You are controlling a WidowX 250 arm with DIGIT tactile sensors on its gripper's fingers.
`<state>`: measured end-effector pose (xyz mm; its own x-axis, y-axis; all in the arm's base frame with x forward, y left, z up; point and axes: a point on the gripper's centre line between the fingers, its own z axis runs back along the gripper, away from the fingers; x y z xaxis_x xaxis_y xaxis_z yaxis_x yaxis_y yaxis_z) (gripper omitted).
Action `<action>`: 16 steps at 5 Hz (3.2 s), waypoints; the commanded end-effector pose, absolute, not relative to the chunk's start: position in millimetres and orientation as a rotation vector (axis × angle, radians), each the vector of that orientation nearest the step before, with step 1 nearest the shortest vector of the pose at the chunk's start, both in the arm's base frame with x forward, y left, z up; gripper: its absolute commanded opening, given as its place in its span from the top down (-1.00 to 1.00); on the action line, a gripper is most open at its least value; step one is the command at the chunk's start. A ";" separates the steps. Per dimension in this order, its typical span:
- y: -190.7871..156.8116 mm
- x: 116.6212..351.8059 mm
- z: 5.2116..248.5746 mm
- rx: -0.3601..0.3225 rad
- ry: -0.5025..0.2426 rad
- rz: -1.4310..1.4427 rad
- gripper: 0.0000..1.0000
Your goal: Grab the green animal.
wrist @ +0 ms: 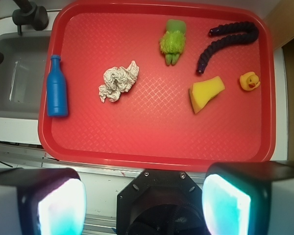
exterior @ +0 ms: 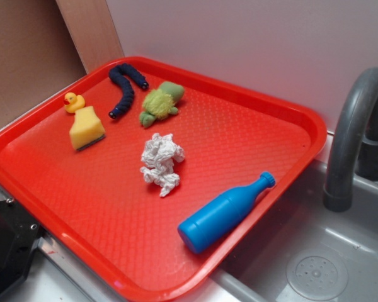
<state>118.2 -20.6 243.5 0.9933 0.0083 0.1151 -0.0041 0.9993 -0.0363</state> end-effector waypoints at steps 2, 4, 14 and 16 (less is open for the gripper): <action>-28.8 156.4 237.4 -0.016 -0.206 0.065 -1.00; -13.9 233.8 213.3 0.070 -0.390 0.207 -1.00; 18.5 301.0 119.4 0.224 -0.119 0.166 1.00; -1.1 253.4 177.0 0.229 -0.114 0.023 1.00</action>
<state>252.3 0.5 160.3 0.9969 0.0343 0.0704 -0.0498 0.9714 0.2320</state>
